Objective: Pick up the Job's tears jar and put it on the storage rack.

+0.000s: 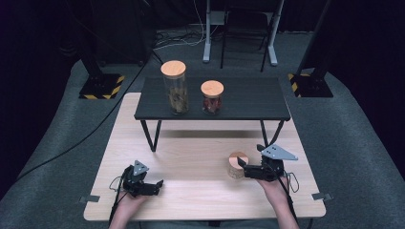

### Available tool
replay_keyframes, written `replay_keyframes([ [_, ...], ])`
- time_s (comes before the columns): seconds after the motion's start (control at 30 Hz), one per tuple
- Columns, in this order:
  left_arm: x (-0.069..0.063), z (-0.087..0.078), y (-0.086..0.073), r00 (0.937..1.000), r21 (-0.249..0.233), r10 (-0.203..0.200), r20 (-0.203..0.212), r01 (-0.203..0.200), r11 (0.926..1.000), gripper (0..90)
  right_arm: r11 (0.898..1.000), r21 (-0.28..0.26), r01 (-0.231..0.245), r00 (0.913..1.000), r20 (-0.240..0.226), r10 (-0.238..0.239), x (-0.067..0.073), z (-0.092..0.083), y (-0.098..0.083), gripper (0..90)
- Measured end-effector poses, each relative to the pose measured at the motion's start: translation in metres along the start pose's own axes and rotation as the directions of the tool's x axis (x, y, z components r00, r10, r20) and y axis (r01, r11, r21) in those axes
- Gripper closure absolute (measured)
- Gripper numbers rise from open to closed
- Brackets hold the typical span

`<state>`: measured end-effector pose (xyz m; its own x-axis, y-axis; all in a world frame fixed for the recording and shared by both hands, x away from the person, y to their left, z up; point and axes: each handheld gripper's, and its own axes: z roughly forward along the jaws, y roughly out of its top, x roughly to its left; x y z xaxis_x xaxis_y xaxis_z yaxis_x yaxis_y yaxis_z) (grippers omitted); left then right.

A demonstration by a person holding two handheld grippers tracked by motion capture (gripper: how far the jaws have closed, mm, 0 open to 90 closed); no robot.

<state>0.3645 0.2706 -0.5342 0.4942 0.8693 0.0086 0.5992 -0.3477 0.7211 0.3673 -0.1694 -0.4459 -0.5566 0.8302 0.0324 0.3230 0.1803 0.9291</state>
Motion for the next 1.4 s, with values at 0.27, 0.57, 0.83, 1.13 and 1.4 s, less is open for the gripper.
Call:
replay_keyframes([
  [0.27,0.000,0.000,0.000,1.0000,0.000,0.000,0.000,0.000,1.0000,0.4,1.000,0.002,-0.004,0.9998,-0.021,0.004,0.002,0.006,-0.012,9.4],
  [0.57,0.000,0.000,0.000,1.0000,0.000,0.000,0.000,0.000,1.0000,0.4,1.000,0.009,-0.010,0.9993,-0.035,0.010,0.007,0.016,-0.020,9.5],
  [0.83,0.000,0.000,0.000,1.0000,0.000,0.000,0.000,0.000,1.0000,0.4,1.000,0.027,-0.004,0.9992,-0.040,0.005,0.011,0.029,-0.026,10.3],
  [1.13,0.000,0.000,0.000,1.0000,0.000,0.000,0.000,0.000,1.0000,0.4,0.999,0.049,-0.006,0.9994,-0.035,0.008,0.011,0.041,-0.034,11.5],
  [1.4,0.000,0.000,0.000,1.0000,0.000,0.000,0.000,0.000,1.0000,0.4,0.998,0.070,0.002,0.9992,-0.041,0.001,0.008,0.050,-0.042,14.8],
])
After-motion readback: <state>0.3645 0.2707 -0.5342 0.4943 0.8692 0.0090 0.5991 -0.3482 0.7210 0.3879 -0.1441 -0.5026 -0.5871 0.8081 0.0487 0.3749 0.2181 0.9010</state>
